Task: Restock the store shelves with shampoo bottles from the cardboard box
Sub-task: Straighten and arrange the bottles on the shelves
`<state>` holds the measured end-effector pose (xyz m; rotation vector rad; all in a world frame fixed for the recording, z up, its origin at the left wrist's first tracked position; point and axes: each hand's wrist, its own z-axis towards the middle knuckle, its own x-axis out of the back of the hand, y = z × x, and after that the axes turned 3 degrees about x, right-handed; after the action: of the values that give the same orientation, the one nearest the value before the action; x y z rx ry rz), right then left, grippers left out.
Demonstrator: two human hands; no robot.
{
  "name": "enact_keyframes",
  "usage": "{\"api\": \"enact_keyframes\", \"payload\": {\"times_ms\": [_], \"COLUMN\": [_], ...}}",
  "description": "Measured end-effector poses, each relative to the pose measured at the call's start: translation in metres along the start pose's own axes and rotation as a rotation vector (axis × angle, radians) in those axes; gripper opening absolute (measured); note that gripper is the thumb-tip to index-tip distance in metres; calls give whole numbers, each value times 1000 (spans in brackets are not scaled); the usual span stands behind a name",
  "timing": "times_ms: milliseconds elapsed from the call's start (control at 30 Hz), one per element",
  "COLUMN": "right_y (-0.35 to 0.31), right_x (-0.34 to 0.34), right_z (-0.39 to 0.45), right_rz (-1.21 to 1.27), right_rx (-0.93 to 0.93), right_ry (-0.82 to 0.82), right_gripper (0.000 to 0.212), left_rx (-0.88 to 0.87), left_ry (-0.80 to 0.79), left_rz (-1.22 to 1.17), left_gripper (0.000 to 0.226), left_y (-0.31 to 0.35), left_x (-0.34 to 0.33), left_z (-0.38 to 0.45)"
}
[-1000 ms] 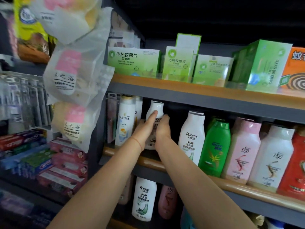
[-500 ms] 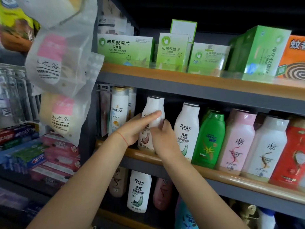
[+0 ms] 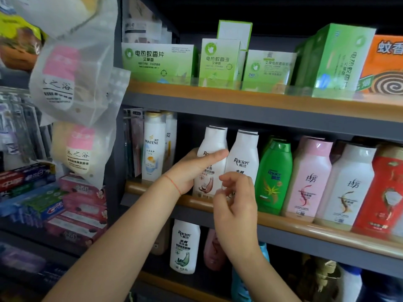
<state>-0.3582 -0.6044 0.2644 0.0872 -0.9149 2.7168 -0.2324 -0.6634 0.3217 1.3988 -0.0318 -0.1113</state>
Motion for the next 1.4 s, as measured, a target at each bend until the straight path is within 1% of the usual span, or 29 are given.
{"api": "enact_keyframes", "payload": {"times_ms": [33, 67, 100, 167, 200, 233, 267, 300, 333, 400, 467, 533, 567, 600, 667, 700, 767, 800, 867, 933, 967, 1067, 1100, 1167, 1200, 1267, 1300, 1367, 1400], "right_y": [-2, -4, -7, -15, -21, -28, -34, -40, -43, -37, -24, -14, -9, -5, -2, -1, 2, 2, 4, 4, 5, 5, 6, 11, 15, 15, 10, -3, -5], "right_x": [-2, -4, -6, -14, -20, -28, -38, -50, -63, -93, -124, -147, -157, -164, -171, -173, -176, -177, -178, -177, -177, -180, -183, -187, -189, -184, -177, -159, -153], "right_z": [1, 2, 2, 3, 5, 9, 14, 20, 27, 44, 63, 81, 89, 96, 103, 105, 105, 105, 106, 106, 106, 104, 103, 104, 104, 101, 98, 94, 94], "right_rz": [12, 29, 51, 105, 138, 174, 220, 278, 339, 420, 438, 426, 423, 422, 443, 469, 529, 540, 546, 545, 552, 553, 543, 489, 471, 477, 468, 454, 457], "right_rx": [12, 19, 24, 32, 22, -9, -61, -134, -222, -394, -598, -756, -810, -858, -923, -941, -946, -942, -925, -918, -920, -913, -902, -874, -864, -877, -884, -876, -869], "right_ry": [-14, -38, -72, -151, -199, -253, -306, -342, -354, -311, -231, -155, -121, -95, -66, -66, -89, -104, -121, -122, -117, -111, -116, -133, -135, -134, -139, -163, -162], "right_gripper": [20, 21, 21, 20, 19, 20, 21, 23, 25, 32, 48, 58, 61, 62, 60, 57, 54, 53, 49, 46, 46, 47, 46, 45, 48, 61, 64, 59, 54], "left_rx": [-27, -72, -144, -394, -522, -619, -661, -658, -600, -415, -273, -194, -193, -206, -211, -177, -93, -77, -76, -76, -87, -74, -50, -19, -16, -24, -26, -23, -24], "left_ry": [45, 124, 247, 552, 691, 798, 859, 874, 858, 761, 697, 667, 645, 626, 604, 605, 589, 558, 493, 462, 447, 410, 401, 379, 364, 329, 311, 257, 222], "left_rz": [43, 95, 142, 160, 159, 187, 237, 275, 271, 139, 70, 95, 115, 131, 164, 186, 228, 223, 180, 151, 149, 103, 66, 25, 23, 12, 3, -5, -10], "left_gripper": [56, 60, 56, 19, 8, 12, 19, 29, 39, 52, 75, 98, 102, 100, 85, 88, 112, 117, 111, 105, 97, 66, 61, 58, 57, 59, 63, 75, 76], "left_y": [2, 1, -2, -11, -15, -17, -20, -23, -24, -23, -20, -9, -2, 4, 10, 10, 8, 5, -2, -5, -4, -5, -4, -4, -4, -5, -5, -5, -5], "left_x": [2, 5, 10, 20, 27, 33, 41, 48, 55, 66, 77, 84, 86, 88, 93, 95, 101, 104, 108, 108, 106, 106, 105, 104, 104, 103, 102, 99, 97], "left_z": [-6, -13, -21, -43, -53, -59, -59, -55, -49, -35, -21, -11, -8, -5, 0, 3, 8, 12, 18, 18, 17, 18, 16, 12, 10, 7, 5, 1, 0]}}
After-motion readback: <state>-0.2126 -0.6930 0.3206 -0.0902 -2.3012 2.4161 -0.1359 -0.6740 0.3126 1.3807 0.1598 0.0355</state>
